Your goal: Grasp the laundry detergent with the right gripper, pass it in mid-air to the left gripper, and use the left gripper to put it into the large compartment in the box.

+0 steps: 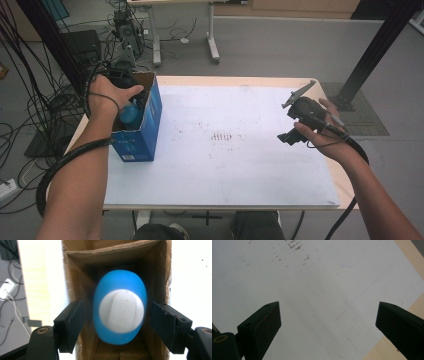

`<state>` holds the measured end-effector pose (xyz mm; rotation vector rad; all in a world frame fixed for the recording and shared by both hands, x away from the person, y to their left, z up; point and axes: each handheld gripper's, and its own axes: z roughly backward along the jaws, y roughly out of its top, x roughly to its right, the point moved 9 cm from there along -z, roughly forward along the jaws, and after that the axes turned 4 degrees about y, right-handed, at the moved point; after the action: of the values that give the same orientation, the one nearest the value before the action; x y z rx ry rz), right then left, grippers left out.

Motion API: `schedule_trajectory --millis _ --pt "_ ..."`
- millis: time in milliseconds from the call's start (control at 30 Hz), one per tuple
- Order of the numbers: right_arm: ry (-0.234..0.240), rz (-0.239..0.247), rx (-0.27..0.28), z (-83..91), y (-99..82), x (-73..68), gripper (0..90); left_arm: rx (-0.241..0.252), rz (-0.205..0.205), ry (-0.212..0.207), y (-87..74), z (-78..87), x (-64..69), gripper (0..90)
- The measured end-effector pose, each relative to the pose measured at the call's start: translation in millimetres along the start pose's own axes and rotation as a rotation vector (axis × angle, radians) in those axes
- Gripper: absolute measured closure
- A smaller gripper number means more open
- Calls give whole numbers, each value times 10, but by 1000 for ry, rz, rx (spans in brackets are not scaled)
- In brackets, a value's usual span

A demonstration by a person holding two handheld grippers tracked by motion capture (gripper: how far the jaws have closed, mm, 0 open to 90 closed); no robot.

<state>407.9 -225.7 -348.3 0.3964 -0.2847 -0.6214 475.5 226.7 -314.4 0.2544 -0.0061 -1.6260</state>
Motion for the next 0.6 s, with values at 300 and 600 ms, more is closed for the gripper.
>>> schedule_trajectory --millis 300,600 --pt "8 5 5 20 78 -23 59 84 -28 -23 -30 343 88 187" --pt "15 -4 -14 63 156 42 59 146 -93 -70 -57 565 428 132"
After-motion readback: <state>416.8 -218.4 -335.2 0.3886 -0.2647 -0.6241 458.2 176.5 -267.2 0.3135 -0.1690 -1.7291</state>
